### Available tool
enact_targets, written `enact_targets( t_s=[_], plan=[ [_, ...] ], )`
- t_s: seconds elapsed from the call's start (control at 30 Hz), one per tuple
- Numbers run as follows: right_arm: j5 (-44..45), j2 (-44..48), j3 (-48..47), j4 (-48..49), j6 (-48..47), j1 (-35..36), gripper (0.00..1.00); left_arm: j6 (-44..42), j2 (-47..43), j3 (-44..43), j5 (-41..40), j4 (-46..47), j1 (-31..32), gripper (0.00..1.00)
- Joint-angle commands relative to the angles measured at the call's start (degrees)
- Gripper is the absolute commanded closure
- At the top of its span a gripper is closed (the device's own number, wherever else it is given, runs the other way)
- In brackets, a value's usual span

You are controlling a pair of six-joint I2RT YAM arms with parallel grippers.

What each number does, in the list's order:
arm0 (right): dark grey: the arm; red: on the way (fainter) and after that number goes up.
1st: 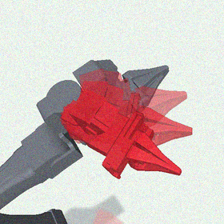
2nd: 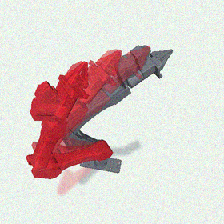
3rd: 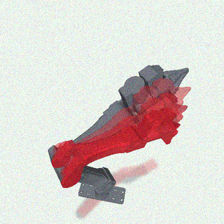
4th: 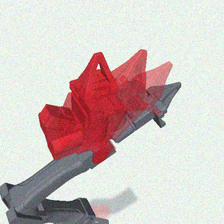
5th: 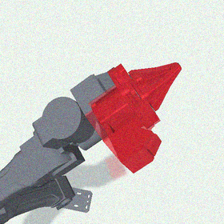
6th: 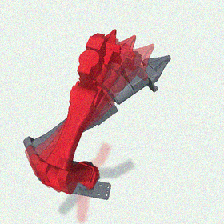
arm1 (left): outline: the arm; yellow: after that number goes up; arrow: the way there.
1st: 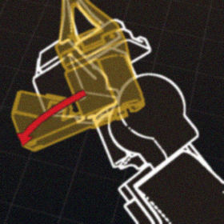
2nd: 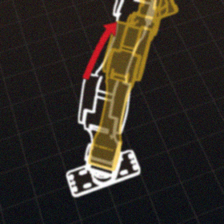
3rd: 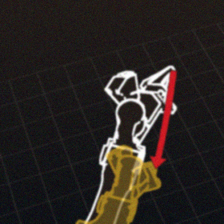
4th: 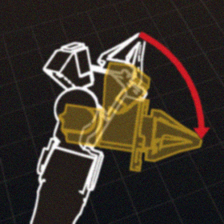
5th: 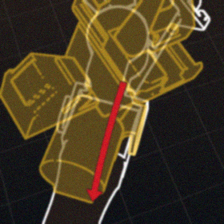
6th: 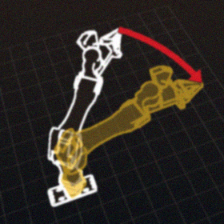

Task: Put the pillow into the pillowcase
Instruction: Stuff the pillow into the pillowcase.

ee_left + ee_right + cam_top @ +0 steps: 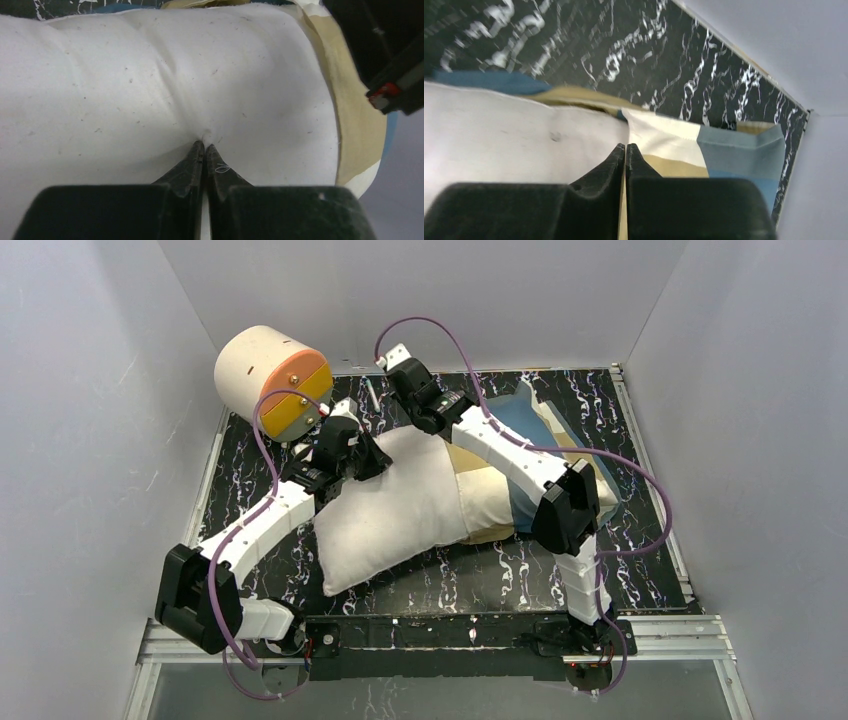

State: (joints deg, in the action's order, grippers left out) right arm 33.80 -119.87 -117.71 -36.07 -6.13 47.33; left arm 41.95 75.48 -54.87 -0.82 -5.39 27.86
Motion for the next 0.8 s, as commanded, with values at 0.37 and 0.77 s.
enact_targets(
  t_s=[0.37,0.77],
  plan=[
    [2.9,5.2,1.9,3.9,1.9,3.2,0.68,3.7,-3.8,-1.5,4.7,-1.0,0.4,1.00],
    [6.9,2.3,4.1,-1.6,1.3,0.7,0.53,4.9,-5.7,1.1,4.7,-0.9,0.4,1.00]
  ],
)
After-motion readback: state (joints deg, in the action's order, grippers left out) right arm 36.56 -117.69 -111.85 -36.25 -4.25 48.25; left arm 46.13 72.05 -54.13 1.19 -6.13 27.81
